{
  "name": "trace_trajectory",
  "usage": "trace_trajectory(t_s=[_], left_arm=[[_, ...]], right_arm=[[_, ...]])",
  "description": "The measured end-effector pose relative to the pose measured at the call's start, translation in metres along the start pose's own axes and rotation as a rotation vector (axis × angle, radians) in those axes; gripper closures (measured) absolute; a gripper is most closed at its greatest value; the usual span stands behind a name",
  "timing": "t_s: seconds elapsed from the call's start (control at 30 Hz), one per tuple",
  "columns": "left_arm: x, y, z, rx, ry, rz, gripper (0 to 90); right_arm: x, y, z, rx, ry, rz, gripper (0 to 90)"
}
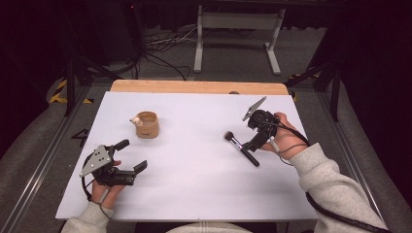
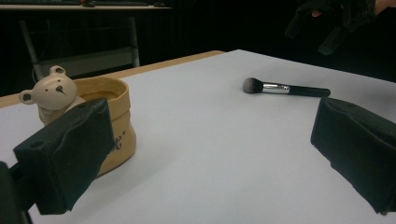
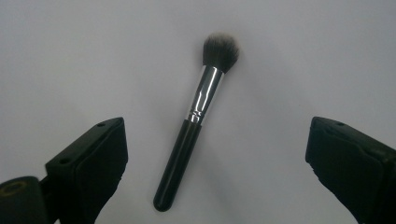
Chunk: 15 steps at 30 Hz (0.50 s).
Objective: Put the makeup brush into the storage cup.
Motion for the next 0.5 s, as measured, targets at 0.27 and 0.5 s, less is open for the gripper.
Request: trace_trajectory(t_s=[0.27, 0.5], left_arm=[[0.000, 0.000, 0.000, -0.002, -0.006, 0.000, 0.0], [0.000, -0.001, 0.000, -0.006, -0.012, 0.000, 0.0]], right_arm=[[0.000, 0.001, -0.003, -0.067, 0.006, -0.002, 6.1], [-0.004, -0.004, -0.012, -0.163, 0.046, -0.016, 9.3]])
Point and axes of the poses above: each handheld gripper's, and its own axes: z roughly backward along the jaws, y roughly out of its top, x roughly to its right, the point moved 9 cm from there along -z, roughly forward along the jaws, and after that the axes turned 4 degrees about -x, right-handed, at the moved point
